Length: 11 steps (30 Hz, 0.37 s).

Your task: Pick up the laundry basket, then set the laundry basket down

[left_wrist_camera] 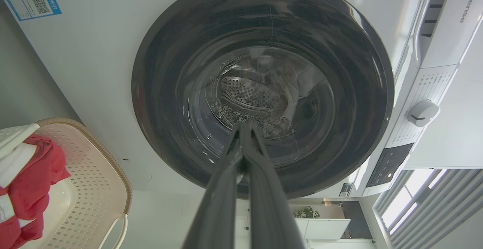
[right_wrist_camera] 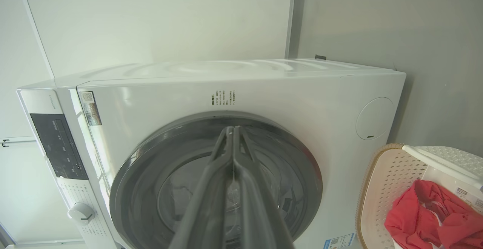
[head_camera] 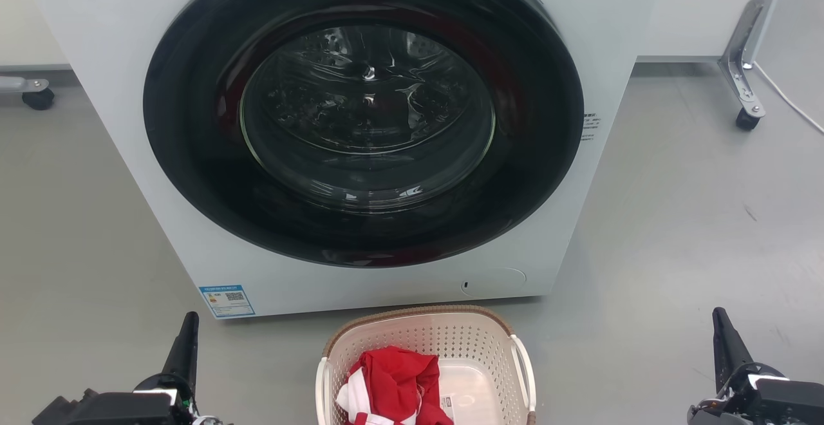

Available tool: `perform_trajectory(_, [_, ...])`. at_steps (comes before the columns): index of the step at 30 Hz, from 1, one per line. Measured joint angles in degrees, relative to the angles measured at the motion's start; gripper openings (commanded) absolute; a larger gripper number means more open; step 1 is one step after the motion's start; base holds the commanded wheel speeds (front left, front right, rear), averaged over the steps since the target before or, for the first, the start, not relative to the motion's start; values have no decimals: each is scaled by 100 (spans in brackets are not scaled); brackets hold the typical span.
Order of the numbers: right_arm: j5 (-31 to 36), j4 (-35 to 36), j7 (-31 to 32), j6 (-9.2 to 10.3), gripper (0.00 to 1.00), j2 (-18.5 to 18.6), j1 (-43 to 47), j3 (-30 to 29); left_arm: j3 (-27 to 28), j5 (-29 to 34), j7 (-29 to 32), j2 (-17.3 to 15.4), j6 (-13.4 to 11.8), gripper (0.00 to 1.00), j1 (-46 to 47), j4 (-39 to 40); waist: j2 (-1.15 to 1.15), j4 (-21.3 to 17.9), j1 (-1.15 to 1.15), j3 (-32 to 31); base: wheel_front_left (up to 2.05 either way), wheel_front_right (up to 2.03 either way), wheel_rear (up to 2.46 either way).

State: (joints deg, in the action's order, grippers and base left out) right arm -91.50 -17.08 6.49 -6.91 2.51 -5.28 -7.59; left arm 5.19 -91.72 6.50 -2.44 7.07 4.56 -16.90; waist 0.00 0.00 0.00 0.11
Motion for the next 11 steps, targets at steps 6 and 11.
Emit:
perform_trajectory(6, [0,0,-1,0,0,0,0,0,0,0,0,0,0,0,0,0,0,0,0,0,0,0,0])
perform_trajectory(11, [0,1,-1,0,0,0,0,0,0,0,0,0,0,0,0,1,0,0,0,0,0,0,0])
